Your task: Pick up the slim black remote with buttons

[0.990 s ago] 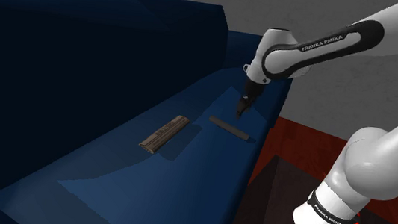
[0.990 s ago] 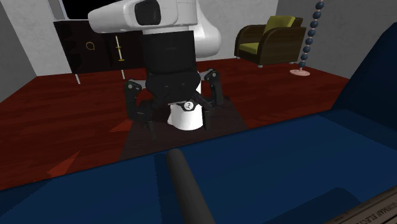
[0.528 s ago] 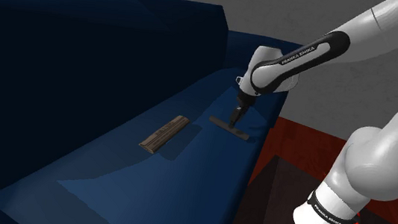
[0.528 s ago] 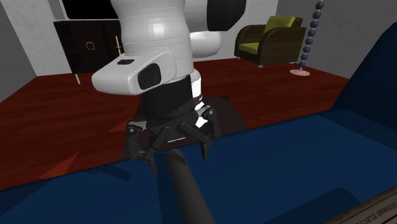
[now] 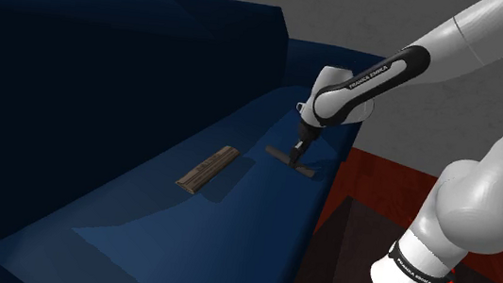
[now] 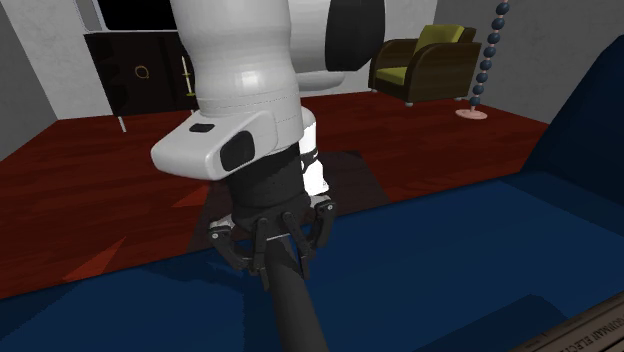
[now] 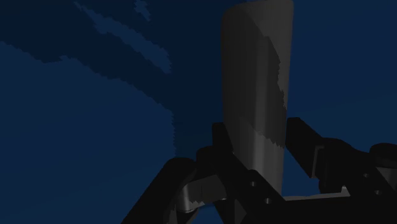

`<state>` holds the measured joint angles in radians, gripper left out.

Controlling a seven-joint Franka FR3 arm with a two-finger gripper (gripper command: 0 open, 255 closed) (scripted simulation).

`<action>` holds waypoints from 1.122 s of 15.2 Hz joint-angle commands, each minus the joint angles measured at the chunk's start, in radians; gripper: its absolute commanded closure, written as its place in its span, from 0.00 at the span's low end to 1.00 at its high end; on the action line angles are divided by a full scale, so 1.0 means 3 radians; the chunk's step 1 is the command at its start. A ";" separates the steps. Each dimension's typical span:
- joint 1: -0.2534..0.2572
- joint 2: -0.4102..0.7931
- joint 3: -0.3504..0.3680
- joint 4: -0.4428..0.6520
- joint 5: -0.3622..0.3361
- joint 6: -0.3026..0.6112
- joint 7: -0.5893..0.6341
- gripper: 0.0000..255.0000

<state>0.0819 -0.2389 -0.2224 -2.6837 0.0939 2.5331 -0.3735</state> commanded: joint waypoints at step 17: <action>-0.0062 -0.0368 0.0063 0.0170 -0.0140 -0.0540 0.0141 1.00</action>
<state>0.0653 -0.3376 -0.2051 -2.6391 0.0557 2.3892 -0.3347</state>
